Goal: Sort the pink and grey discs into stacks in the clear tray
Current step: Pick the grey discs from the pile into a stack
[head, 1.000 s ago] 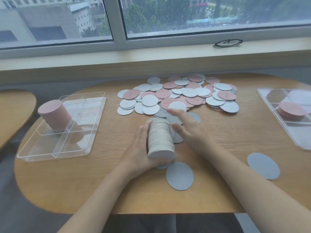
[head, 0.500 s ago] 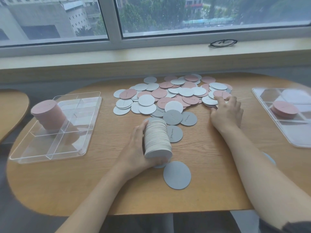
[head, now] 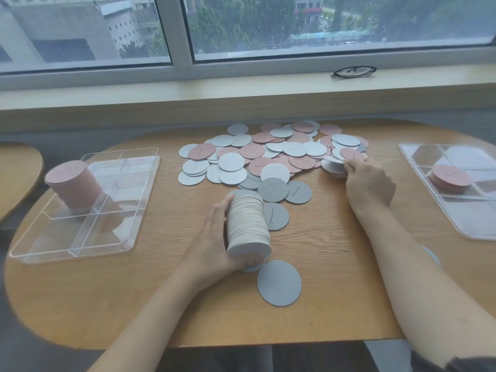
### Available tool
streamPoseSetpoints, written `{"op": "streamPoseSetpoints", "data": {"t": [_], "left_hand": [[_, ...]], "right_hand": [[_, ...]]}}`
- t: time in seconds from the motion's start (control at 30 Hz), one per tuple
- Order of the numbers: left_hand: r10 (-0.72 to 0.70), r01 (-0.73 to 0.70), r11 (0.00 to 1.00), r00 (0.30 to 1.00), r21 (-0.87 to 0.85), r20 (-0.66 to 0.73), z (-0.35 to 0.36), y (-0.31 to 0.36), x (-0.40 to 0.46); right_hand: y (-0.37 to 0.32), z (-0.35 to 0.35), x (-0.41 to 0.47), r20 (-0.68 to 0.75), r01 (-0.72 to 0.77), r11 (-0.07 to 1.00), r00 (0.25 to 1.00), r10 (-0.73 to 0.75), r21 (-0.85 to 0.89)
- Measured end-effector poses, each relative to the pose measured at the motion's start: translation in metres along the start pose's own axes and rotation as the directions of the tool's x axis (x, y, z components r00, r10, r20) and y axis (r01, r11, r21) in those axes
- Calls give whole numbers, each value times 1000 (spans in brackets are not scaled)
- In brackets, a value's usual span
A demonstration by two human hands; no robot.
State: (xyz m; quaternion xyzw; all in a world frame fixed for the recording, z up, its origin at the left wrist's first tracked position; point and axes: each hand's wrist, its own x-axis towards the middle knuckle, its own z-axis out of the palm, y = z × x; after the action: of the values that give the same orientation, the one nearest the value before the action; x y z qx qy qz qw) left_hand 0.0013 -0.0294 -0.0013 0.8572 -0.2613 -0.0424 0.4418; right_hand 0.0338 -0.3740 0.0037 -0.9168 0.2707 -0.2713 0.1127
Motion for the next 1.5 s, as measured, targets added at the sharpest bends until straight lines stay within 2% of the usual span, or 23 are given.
{"op": "streamPoseSetpoints", "data": {"t": [0.13, 0.2, 0.27, 0.33, 0.47, 0.7, 0.83, 0.93, 1.1, 1.23, 1.37, 1.5], "left_hand": [[-3, 3, 1000, 1000, -9, 5, 0, -1, 0], [-4, 4, 1000, 1000, -4, 6, 0, -1, 0], [0, 0, 1000, 1000, -3, 8, -1, -1, 0], [-2, 2, 1000, 1000, -16, 14, 0, -1, 1], [-12, 14, 998, 999, -60, 34, -1, -5, 2], [18, -9, 994, 997, -108, 82, 0, -7, 1], [14, -1, 993, 995, -121, 103, 0, -8, 1], [-1, 14, 993, 994, -114, 109, 0, -7, 1], [-15, 18, 998, 998, -59, 66, 0, -3, 1], [-29, 29, 999, 1000, -32, 11, -1, -3, 1], [-56, 55, 998, 998, 38, 26, -1, 0, 3], [-59, 54, 995, 996, 84, 62, 1, 1, 5]], "right_hand": [[-6, -13, -6, -156, -12, 997, 987, 23, 70], [-12, -15, -10, -176, -1, 988, 984, 28, 154], [-20, -12, -16, -114, 57, 929, 993, -16, 366], [-32, -9, -25, -33, 98, 818, 995, -96, 567], [-62, -7, -50, 69, 137, 696, 964, -259, 705], [-93, -7, -76, 70, 249, 566, 874, -482, 786], [-95, -8, -81, 179, 151, 520, 829, -530, 841], [-99, -5, -85, 288, 90, 556, 781, -554, 826], [-101, -2, -90, 368, 225, 605, 617, -695, 764], [-97, -13, -91, 424, 118, 600, 600, -678, 791], [-99, -20, -104, 468, 199, 623, 500, -728, 756], [-103, -24, -107, 469, 213, 635, 511, -720, 743]]}}
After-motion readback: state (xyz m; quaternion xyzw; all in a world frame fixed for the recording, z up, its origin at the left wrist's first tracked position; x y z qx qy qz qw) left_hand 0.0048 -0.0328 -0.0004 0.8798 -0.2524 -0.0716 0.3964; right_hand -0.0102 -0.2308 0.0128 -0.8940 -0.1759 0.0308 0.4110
